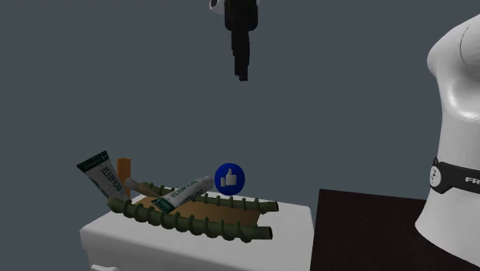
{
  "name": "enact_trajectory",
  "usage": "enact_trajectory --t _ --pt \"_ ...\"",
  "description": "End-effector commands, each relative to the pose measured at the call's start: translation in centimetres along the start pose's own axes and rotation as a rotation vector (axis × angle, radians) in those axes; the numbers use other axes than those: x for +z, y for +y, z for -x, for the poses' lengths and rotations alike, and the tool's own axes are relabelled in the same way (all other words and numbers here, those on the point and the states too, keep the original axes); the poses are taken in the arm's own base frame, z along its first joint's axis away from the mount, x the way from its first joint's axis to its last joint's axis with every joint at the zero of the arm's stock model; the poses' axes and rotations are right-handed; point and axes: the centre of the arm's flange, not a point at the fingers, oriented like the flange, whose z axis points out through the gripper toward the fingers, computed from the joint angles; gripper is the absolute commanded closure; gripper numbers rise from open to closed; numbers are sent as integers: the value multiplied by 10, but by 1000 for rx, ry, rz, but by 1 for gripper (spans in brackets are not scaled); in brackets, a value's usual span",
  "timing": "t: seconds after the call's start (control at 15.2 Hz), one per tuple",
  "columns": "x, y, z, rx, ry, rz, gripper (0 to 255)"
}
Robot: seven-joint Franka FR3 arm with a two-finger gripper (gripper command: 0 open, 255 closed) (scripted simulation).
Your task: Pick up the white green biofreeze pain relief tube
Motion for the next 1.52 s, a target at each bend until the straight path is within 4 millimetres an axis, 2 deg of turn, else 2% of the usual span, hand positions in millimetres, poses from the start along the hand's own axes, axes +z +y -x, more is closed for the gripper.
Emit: enact_trajectory --t 0.0,0.46,0.92,1.25,1.45 --pt "22 -5 -19 -78 -12 24 0" --pt "101 -22 -74 -335 -61 106 0" --pt "184 -46 -119 -592 -109 188 0" --pt "245 -65 -145 -776 -144 246 0" --pt "260 -66 -147 -787 -146 250 0"
